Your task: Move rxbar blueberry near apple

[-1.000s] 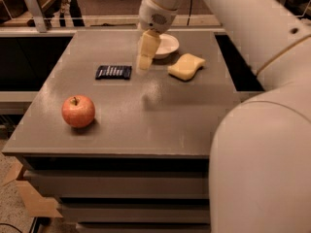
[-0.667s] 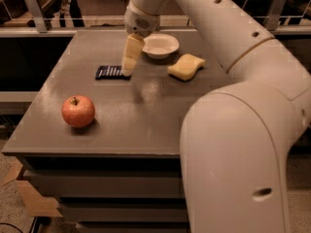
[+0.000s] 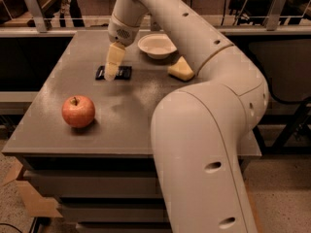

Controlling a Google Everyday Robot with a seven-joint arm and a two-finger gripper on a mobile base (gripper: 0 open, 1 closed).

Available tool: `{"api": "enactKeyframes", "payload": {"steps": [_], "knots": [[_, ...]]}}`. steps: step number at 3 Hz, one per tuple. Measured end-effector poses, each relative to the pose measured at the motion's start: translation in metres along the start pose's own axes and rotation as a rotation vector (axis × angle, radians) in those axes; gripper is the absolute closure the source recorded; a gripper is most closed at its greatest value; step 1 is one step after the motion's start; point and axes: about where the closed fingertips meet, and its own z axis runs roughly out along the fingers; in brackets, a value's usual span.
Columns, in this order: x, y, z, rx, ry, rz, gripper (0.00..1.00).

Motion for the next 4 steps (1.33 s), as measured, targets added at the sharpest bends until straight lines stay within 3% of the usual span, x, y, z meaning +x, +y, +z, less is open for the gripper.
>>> {"api": "enactKeyframes", "payload": {"steps": [2,4], "knots": [[0.009,-0.011,0.044,-0.032,0.019,0.056,0.00],[0.026,-0.014,0.054,-0.046,0.020,0.094,0.40]]}}
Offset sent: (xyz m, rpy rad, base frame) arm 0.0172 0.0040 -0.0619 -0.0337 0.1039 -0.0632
